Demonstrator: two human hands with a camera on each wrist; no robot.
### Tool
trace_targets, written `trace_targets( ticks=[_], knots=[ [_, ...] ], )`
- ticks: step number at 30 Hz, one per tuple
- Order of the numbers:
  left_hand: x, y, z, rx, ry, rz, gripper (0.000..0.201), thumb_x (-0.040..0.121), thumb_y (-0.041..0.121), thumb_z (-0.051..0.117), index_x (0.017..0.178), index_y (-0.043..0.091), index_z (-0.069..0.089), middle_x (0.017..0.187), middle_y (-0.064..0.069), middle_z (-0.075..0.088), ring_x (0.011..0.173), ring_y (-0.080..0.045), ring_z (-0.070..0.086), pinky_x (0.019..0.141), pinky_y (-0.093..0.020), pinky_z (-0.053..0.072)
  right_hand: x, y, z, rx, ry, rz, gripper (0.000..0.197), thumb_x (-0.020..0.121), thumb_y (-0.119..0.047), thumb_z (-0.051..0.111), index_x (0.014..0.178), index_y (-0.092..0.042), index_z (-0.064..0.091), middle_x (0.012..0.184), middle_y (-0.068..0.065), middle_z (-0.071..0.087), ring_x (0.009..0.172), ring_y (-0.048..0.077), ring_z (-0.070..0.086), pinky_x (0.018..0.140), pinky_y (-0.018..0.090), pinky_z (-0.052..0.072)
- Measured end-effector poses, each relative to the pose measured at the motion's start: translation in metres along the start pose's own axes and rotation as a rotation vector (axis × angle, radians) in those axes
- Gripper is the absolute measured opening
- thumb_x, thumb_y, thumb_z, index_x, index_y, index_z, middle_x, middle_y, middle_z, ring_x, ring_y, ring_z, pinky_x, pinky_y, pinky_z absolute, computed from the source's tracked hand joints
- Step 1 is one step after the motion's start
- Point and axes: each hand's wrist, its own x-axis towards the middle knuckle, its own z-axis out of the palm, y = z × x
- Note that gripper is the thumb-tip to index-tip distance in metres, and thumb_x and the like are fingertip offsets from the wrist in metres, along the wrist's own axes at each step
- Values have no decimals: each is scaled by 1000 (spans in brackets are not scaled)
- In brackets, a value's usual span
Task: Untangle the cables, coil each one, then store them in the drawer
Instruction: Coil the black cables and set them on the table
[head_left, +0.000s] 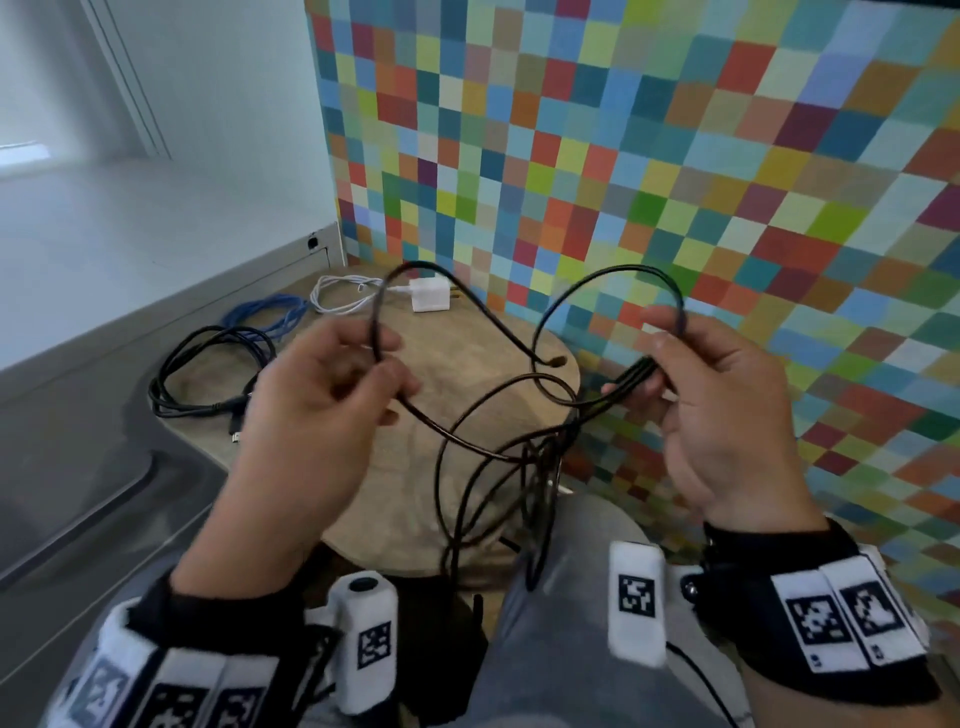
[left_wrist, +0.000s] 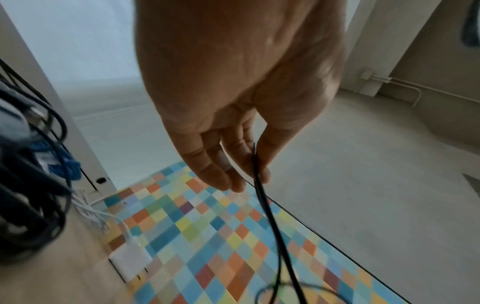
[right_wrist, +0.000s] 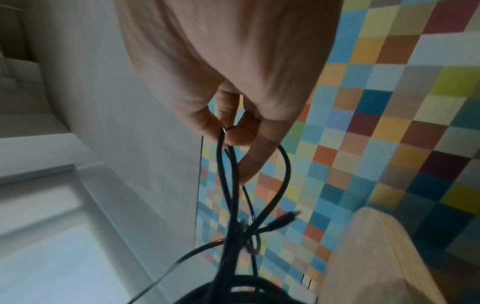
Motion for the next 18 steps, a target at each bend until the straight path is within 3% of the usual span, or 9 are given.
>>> trace_targets(
  ticks=[2, 3, 4, 6, 8, 11, 14, 16, 18],
  knots=[
    [3, -3, -13, -125, 33, -11, 23, 97, -5, 55, 92, 17, 59, 75, -1, 70, 82, -21, 71, 82, -40, 55, 4, -2, -6, 2, 32, 0, 17, 101, -5, 61, 101, -15, 76, 85, 0, 65, 66, 13, 54, 75, 46, 59],
    [4, -3, -16, -183, 38, -13, 27, 96, -8, 53, 88, 17, 57, 73, -3, 67, 81, -23, 70, 85, -41, 56, 5, -2, -8, 2, 37, -8, 19, 101, -4, 61, 99, -15, 75, 84, 0, 66, 69, 13, 59, 71, 44, 59],
    [4, -2, -18, -224, 28, -8, 28, 93, -10, 52, 86, 16, 56, 71, -5, 65, 79, -25, 69, 87, -43, 56, 6, -1, -9, 1, 43, -20, 19, 101, -2, 60, 98, -16, 73, 84, -1, 67, 74, 14, 63, 73, 48, 61],
    [3, 0, -17, -244, -19, 21, 21, 87, -5, 55, 84, 16, 57, 70, -6, 64, 75, -26, 68, 86, -46, 56, 8, 1, -11, -11, 50, -36, 20, 99, -1, 61, 97, -17, 73, 91, 2, 69, 89, 19, 64, 93, 62, 57],
    [0, 0, -13, -213, -42, 51, 12, 86, 4, 58, 88, 16, 60, 70, -6, 64, 73, -27, 67, 84, -52, 54, 6, 1, -12, -36, 11, -26, 18, 100, -4, 62, 96, -16, 74, 95, 3, 69, 95, 21, 63, 99, 58, 54],
    [-5, 2, -8, -148, -53, 106, 7, 96, 19, 65, 103, 18, 67, 62, -6, 63, 65, -28, 64, 79, -54, 56, 1, -3, -12, -88, -68, -48, 18, 103, -7, 59, 101, -15, 75, 93, 3, 69, 89, 21, 62, 80, 47, 56],
    [-8, 7, -5, -112, -88, 134, 15, 97, 31, 68, 108, 22, 74, 49, 0, 54, 49, -26, 57, 60, -38, 54, 4, -10, -17, -52, -13, -54, 21, 105, -7, 54, 101, -13, 73, 95, 11, 65, 79, 30, 57, 54, 37, 56],
    [-8, 10, -4, -147, -63, 144, 18, 97, 29, 63, 110, 24, 75, 48, 0, 52, 46, -31, 53, 55, -31, 51, 9, -12, -22, -15, 53, -38, 20, 106, -7, 52, 105, -11, 71, 100, 16, 64, 71, 32, 53, 47, 32, 53],
    [-7, 12, -6, -221, -25, 181, 24, 102, 19, 56, 120, 25, 71, 50, -3, 52, 49, -34, 53, 61, -34, 54, 13, -12, -26, 15, 87, -21, 18, 106, -7, 53, 112, -7, 70, 104, 19, 63, 60, 33, 49, 46, 32, 52]
  ],
)
